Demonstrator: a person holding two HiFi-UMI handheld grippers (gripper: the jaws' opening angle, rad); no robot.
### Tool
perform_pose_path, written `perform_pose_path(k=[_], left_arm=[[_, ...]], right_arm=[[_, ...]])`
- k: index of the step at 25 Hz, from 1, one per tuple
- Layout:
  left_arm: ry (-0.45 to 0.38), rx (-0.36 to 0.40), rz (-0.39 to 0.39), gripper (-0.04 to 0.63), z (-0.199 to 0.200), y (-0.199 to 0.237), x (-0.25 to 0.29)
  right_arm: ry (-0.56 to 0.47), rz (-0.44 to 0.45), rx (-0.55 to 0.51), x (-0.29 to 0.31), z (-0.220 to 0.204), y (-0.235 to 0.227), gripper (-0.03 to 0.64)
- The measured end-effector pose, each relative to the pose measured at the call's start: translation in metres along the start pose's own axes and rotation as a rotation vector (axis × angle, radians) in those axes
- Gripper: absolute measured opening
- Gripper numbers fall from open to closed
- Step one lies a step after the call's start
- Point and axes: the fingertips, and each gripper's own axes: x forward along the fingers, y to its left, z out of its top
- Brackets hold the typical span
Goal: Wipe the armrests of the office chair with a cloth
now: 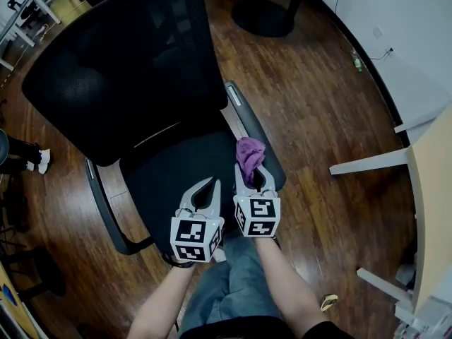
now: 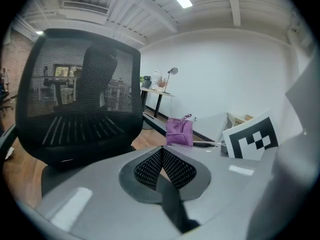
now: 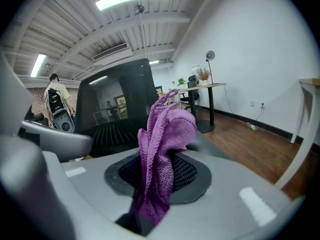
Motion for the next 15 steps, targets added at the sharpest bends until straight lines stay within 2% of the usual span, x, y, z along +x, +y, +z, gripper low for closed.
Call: perform_pose_path(k=[9,15], left_arm=[[-0.011,-0.006,-0.026,0.005,-0.026,-0.030,-0.026],[-0.008,-0.029,-0.036,0.005,-0.050,-0.039,-0.021]], right_arm=[[0.009,-0.030,-0.019,-0.053,-0.032,-0.012,0.100],[0.026,-0.032,-0.028,-0.070,-0.057,-0.014,0.100]])
